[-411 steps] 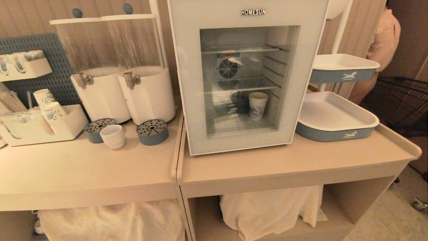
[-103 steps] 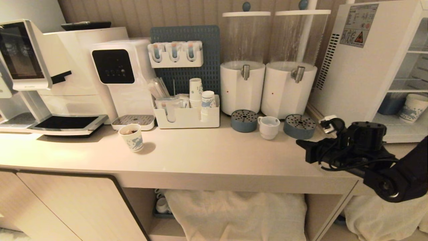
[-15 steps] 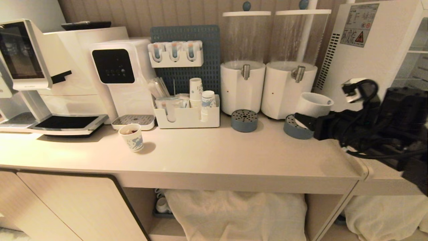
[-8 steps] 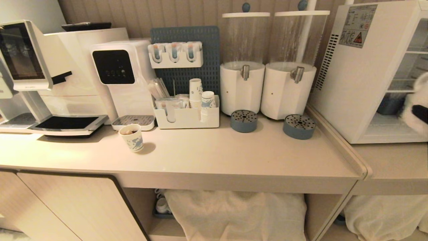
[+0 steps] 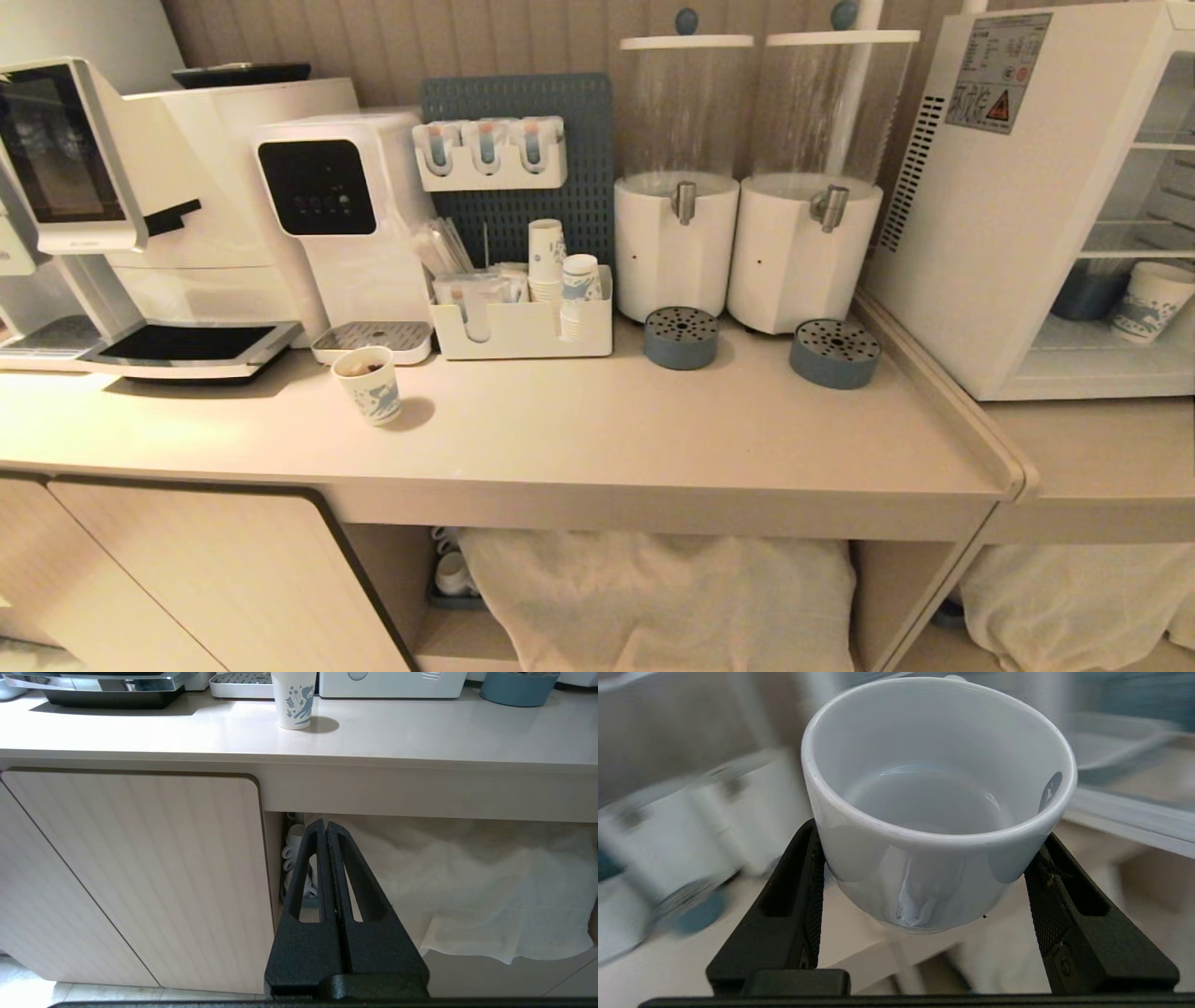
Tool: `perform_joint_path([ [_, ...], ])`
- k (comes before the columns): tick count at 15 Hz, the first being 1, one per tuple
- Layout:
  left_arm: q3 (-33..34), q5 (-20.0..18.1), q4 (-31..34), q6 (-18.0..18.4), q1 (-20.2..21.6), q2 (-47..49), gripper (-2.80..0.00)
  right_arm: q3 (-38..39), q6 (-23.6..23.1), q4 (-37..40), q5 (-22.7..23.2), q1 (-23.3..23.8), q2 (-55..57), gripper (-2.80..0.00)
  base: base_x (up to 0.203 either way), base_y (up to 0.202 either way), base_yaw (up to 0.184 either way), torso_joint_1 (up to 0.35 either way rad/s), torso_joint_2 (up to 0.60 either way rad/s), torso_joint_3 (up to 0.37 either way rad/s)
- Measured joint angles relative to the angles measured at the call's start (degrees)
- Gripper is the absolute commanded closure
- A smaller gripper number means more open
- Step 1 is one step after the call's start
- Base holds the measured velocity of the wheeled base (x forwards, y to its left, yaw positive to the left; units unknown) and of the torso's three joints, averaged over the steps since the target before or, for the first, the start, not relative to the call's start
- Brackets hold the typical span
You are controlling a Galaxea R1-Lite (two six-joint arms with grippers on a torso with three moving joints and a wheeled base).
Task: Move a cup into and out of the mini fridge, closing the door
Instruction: Put the ceramic cup in the freezer
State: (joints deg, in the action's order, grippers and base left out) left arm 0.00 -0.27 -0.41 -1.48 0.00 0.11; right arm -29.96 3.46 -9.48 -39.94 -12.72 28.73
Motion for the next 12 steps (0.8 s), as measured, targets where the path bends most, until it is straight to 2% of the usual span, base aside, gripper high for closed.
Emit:
perform_joint_path([
  [3, 0.0, 0.0, 0.0, 0.0, 0.0, 0.0, 0.0, 6.0, 0.7, 0.2, 0.3, 3.7, -8.0, 0.0, 0.0, 0.0, 0.0, 0.0, 0.0, 0.0],
  [7, 0.0, 0.0, 0.0, 0.0, 0.0, 0.0, 0.0, 12.5, 2.3, -3.0, -4.7, 4.7, -11.7, 0.0, 0.0, 0.0, 0.0, 0.0, 0.0, 0.0],
  [10, 0.0, 0.0, 0.0, 0.0, 0.0, 0.0, 0.0, 14.8, 2.2, -5.9, -9.5, 5.1, -12.4, 0.0, 0.0, 0.0, 0.0, 0.0, 0.0, 0.0],
  [12, 0.0, 0.0, 0.0, 0.0, 0.0, 0.0, 0.0, 13.9, 1.9, -4.6, -8.3, 8.5, -12.6, 0.0, 0.0, 0.0, 0.0, 0.0, 0.0, 0.0],
])
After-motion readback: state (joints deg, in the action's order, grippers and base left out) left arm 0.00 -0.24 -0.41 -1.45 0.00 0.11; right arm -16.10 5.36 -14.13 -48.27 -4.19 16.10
